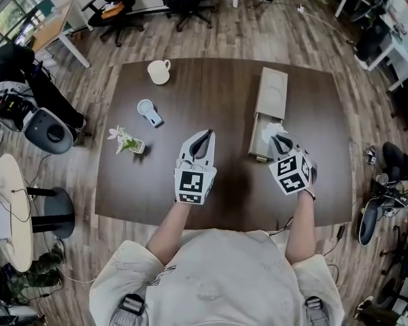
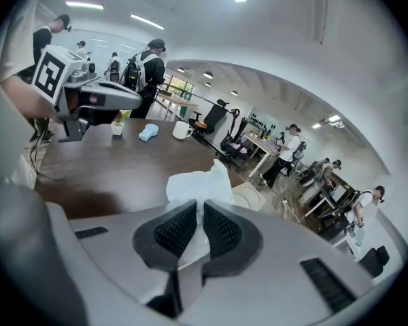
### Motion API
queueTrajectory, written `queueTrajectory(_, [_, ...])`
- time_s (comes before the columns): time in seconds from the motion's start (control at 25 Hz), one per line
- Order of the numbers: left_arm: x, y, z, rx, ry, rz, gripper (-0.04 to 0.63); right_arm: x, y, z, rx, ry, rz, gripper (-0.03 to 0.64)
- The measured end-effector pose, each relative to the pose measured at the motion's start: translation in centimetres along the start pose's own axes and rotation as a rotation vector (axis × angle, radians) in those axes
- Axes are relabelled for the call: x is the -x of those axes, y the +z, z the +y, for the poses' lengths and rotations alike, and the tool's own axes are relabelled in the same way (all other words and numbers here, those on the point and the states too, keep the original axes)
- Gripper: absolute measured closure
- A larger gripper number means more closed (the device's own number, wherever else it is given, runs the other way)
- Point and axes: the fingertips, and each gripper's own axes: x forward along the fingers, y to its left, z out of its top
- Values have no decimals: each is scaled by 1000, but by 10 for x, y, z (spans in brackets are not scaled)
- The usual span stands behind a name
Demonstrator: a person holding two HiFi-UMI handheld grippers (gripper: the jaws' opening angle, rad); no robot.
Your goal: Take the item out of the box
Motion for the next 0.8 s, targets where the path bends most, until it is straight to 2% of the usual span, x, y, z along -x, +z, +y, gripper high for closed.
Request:
queueTrajectory(0.52, [9,66,18,-21,12,-141,594,79,58,-33,-141,-169,-276,584])
queueTrajectory(0.8, [13,82,20,-44,22,-170,594,113,64,-60,-241,-280,-425,584])
